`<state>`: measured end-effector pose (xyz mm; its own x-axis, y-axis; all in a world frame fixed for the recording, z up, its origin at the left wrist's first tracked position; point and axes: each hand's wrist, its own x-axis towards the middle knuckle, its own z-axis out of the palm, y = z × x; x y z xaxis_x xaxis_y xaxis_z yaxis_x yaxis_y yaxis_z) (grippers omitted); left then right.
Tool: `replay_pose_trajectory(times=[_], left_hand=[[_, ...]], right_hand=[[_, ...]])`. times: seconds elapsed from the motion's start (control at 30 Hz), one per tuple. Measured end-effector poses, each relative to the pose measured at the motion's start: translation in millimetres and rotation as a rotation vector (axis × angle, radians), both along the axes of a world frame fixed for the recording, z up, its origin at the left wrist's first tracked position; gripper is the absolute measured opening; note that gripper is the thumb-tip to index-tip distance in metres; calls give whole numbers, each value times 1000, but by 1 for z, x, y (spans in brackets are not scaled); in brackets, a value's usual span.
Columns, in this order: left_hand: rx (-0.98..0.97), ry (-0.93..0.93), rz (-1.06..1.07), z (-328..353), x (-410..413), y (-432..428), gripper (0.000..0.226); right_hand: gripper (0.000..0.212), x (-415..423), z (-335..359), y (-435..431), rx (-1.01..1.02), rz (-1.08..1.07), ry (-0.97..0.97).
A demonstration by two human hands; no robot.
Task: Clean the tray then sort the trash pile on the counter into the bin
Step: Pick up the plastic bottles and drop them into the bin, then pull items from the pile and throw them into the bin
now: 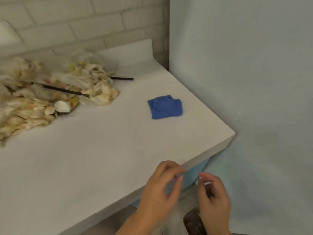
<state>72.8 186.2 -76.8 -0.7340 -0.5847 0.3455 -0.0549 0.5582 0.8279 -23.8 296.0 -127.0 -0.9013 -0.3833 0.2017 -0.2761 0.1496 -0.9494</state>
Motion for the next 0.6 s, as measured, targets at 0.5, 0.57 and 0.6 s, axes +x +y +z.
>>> replay_pose_trajectory(times=[0.5, 0.57, 0.6], left_hand=[[134, -92, 505, 114, 195, -240, 19], [128, -112, 545, 117, 217, -272, 15], [128, -124, 562, 118, 227, -286, 14]], right_hand=[[23, 103, 148, -279, -168, 542, 76], [23, 112, 152, -311, -166, 563, 78], [23, 116, 155, -326, -151, 576, 83]])
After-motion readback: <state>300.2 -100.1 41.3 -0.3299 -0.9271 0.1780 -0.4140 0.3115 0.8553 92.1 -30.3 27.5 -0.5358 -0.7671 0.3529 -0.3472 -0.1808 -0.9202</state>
